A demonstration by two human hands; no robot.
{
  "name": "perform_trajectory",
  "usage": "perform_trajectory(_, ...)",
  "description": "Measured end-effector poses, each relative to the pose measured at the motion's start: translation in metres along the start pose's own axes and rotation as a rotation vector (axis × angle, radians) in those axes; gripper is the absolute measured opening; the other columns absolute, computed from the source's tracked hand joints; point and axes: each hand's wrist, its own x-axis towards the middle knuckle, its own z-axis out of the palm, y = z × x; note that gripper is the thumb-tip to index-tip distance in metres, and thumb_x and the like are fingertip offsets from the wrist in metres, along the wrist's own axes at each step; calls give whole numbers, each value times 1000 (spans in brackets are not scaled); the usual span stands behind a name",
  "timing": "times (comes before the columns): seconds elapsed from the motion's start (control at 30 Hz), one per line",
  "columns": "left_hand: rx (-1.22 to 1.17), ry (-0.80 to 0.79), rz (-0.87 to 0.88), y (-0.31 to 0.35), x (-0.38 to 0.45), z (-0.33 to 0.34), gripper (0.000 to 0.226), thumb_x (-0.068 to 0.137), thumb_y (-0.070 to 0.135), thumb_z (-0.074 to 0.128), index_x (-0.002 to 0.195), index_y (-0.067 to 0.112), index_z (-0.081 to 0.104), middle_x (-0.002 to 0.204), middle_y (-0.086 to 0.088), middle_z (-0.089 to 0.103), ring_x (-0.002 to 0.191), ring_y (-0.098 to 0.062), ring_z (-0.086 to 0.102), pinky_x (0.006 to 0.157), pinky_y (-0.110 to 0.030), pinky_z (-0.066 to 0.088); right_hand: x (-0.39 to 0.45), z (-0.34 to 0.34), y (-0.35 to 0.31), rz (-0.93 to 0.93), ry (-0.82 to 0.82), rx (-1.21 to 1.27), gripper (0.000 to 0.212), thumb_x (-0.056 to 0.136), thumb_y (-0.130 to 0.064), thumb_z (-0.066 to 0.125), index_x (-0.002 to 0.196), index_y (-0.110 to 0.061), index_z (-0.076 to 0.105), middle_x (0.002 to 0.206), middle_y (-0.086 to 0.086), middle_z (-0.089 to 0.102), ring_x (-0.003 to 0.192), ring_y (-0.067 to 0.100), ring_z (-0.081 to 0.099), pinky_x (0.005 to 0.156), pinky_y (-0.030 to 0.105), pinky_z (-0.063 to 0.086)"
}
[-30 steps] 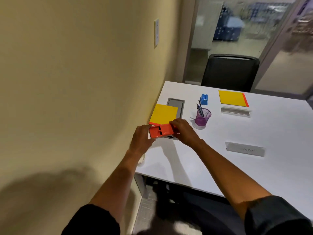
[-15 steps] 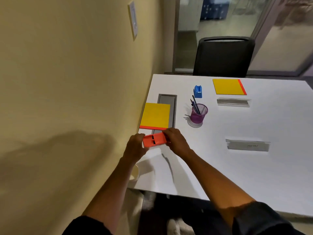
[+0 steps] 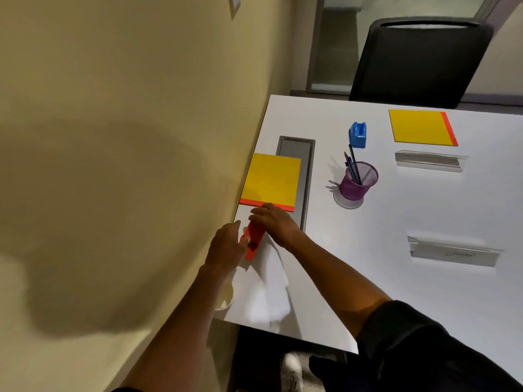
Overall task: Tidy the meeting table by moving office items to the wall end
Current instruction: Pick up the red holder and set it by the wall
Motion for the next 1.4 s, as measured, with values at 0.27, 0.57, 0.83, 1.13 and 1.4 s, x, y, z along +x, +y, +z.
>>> perform_trajectory(0.27,-143,251,51,3,23,3,44,100,11,38,144,9,39,147,-11,45,136,-25,42,110,-30,32,40,30,-6,-108,-64,-23,43,92,-18,63,134,-17,55,146,7,49,135,26,43,107,39,43)
perform_trajectory(0.57,-175,246,96,-9,42,-7,45,102,15,34,147,9,34,151,-9,39,140,-20,37,110,-23,28,46,57,-11,-110,-13,27,60,92,-21,64,146,-17,38,152,11,39,136,29,40,106,39,43)
perform_trajectory(0.83,-186,237,126,-8,39,-9,45,103,14,33,147,8,33,152,-10,38,141,-21,35,116,-30,27,6,83,-41,479,299,621,45,92,-18,61,134,-11,47,125,14,54,113,28,53,94,36,48)
perform_trajectory(1.13,-237,248,53,-11,27,-3,46,103,23,33,148,13,32,153,-8,37,140,-23,36,116,-39,32,21,88,-83,828,226,1096,51,88,-28,69,132,-11,49,128,8,62,114,28,62,93,34,51)
perform_trajectory(1.4,-241,217,32,-16,22,-1,49,103,28,33,150,16,26,154,-7,34,141,-23,35,113,-37,33,24,87,-82,796,200,1065,44,92,-29,64,131,-12,52,125,11,63,112,30,62,92,36,51)
